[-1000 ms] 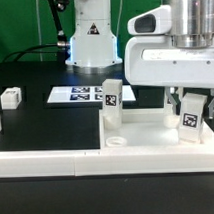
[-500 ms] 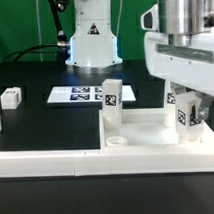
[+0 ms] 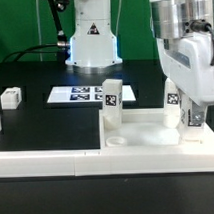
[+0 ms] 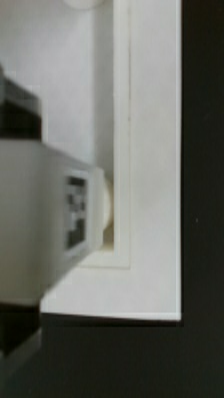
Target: Assemble square table
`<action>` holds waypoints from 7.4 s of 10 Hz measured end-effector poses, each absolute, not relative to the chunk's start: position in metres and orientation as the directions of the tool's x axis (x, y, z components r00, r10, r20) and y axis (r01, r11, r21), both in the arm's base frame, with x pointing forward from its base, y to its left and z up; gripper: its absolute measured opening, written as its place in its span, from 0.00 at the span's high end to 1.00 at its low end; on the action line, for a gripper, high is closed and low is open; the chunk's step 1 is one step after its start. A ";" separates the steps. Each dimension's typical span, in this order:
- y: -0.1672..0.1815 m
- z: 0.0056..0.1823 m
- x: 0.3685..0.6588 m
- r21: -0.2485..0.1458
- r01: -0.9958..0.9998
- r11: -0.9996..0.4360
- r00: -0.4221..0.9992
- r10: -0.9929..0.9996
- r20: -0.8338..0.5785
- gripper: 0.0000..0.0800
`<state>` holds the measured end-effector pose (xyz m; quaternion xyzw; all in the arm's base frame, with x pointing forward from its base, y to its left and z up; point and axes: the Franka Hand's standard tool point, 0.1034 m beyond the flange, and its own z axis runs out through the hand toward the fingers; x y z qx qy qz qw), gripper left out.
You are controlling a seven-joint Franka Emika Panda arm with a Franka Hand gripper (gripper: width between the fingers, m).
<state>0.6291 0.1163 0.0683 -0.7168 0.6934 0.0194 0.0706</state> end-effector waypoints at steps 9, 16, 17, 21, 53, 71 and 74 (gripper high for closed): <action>0.115 0.079 0.639 -0.060 -0.185 -0.981 0.981 -0.188 0.048 0.19; 0.112 0.077 0.638 -0.073 -0.493 -0.867 0.868 -0.495 0.023 0.64; 0.111 0.077 0.637 -0.071 -0.598 -0.799 0.800 -0.600 0.014 0.64; 0.108 0.075 0.631 -0.035 -0.993 -0.110 0.113 -0.990 -0.080 0.64; 0.117 0.067 0.630 -0.047 -0.997 0.064 -0.058 -0.989 -0.133 0.64; 0.121 0.062 0.627 -0.083 -0.277 -0.957 0.959 -0.280 0.031 0.19; 0.120 0.062 0.628 -0.085 -0.343 -0.936 0.938 -0.346 0.026 0.36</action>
Offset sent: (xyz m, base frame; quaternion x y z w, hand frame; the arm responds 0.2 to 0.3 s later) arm 0.0000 0.0000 0.0000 0.0000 0.0000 -0.1938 0.9810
